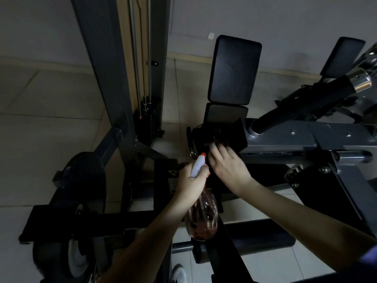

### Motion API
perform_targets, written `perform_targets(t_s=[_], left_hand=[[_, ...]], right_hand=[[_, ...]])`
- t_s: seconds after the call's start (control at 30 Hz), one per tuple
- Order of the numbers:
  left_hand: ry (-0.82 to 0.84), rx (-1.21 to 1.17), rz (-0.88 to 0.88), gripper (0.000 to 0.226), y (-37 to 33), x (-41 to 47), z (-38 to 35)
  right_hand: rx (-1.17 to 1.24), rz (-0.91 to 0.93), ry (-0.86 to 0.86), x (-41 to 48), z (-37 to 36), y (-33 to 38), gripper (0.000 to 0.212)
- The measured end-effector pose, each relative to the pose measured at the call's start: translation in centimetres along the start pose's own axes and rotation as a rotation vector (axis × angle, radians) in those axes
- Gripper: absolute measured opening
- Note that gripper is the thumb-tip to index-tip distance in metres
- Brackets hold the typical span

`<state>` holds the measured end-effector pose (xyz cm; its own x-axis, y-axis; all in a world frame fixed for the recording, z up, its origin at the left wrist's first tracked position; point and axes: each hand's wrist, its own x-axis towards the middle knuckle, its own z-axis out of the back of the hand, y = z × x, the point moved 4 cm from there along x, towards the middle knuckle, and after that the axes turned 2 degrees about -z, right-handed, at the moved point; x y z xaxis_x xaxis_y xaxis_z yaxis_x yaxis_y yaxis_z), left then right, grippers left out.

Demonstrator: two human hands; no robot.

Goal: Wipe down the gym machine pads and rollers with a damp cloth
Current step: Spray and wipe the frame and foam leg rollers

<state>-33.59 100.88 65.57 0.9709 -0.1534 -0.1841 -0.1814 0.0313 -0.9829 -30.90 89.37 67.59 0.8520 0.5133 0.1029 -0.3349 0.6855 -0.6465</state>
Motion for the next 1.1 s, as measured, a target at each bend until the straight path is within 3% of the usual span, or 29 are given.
perform_targets(t_s=[0.1,0.27,0.4,0.7,0.9,1.0,1.1], left_hand=[[-0.042,-0.045,0.021,0.023,0.3,0.0,0.3],[-0.035,-0.062,0.039,0.015,0.5,0.0,0.7],[-0.008,-0.047,0.015,0.037,0.4,-0.2,0.7],[0.0,0.081,-0.083,0.042,0.0,-0.2,0.8],[0.046,0.079,-0.077,0.033,0.0,-0.2,0.8],[0.064,0.115,-0.087,0.03,0.0,-0.2,0.7],[0.064,0.121,-0.086,0.027,0.2,-0.2,0.7]], right_hand=[[-0.208,-0.048,0.199,1.8,-1.0,-0.8,0.048],[-0.212,-0.064,0.446,4.8,-1.9,-0.7,0.048],[-0.188,-0.039,0.494,5.4,-1.9,-0.6,0.048],[-0.158,0.117,0.422,0.3,-1.9,0.6,0.043],[0.008,0.157,0.182,-2.6,-1.2,-0.3,0.031],[0.149,0.071,0.034,-4.7,-0.7,-0.9,0.028],[0.509,-0.261,0.067,-7.3,-0.9,-2.1,0.03]])
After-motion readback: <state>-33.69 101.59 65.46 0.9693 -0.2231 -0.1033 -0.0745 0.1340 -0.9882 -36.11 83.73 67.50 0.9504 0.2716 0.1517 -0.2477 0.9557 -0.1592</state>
